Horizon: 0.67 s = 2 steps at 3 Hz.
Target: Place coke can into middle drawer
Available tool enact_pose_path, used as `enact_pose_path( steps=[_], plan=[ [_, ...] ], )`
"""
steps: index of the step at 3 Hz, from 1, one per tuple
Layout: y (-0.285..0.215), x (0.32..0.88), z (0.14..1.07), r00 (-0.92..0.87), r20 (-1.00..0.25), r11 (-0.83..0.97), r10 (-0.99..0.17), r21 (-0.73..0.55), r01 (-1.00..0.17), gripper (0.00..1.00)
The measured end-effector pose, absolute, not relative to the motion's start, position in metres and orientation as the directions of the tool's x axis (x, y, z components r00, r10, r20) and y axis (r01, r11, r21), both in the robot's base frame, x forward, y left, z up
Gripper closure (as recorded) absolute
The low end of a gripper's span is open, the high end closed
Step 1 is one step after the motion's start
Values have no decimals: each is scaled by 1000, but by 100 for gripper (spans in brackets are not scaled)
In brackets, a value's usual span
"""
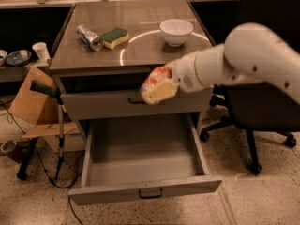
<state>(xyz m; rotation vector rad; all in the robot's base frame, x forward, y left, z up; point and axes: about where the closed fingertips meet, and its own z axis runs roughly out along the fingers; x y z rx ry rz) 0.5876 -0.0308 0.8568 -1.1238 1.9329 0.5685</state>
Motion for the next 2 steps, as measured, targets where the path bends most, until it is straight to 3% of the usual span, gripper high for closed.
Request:
enact_pose_path(
  steps=[2],
  plan=[
    [10, 565, 684, -451, -795, 485, -407, 230, -843, 100]
  ],
)
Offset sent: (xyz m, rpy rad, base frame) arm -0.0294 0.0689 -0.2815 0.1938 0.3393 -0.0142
